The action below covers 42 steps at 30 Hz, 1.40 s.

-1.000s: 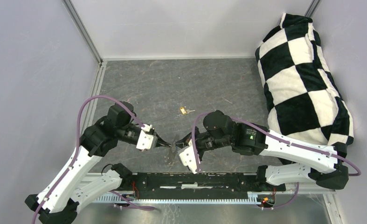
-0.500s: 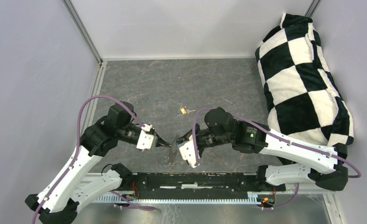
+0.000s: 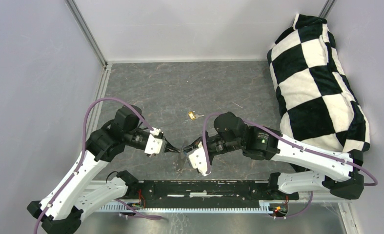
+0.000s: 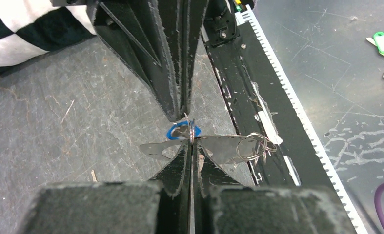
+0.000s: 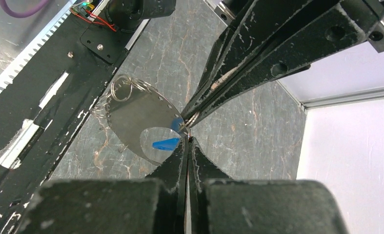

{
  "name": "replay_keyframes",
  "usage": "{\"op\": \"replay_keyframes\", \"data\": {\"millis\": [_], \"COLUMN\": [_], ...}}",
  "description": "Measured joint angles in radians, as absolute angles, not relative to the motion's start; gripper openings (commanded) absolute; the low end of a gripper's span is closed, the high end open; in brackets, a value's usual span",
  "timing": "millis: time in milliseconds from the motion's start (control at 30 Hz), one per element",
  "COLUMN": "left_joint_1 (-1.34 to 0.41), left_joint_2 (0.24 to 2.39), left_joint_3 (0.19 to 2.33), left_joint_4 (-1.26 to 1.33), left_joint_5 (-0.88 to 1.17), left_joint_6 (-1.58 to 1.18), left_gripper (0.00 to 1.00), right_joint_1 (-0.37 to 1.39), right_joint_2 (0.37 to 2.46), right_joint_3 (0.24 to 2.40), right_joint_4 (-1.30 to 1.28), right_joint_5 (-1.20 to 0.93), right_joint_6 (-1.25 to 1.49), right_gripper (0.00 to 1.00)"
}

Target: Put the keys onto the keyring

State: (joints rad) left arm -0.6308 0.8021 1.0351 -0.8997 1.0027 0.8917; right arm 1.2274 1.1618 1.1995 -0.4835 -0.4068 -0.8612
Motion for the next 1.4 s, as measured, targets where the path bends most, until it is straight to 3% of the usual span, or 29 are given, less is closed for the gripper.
{"op": "replay_keyframes", "data": {"millis": [933,1400], "left_joint_1": [-0.631,-0.631], "left_joint_2": [0.781,0.793], "left_joint_3": [1.024,1.024], "left_joint_4": [-0.859,-0.866], "left_joint_5": [1.000,1.001], "left_joint_6": [0.859,0.866], "left_gripper": [0.02,0.02], "right_joint_1": [1.194,1.191], "right_joint_2": [1.135,1.145], "right_joint_3": [1.196,1.179], "right_joint_4": [-0.478,-0.466], "right_joint_5": [-0.331,-0.396], "right_joint_6": [-0.857,-0.854], "right_gripper": [0.00,0.00]}}
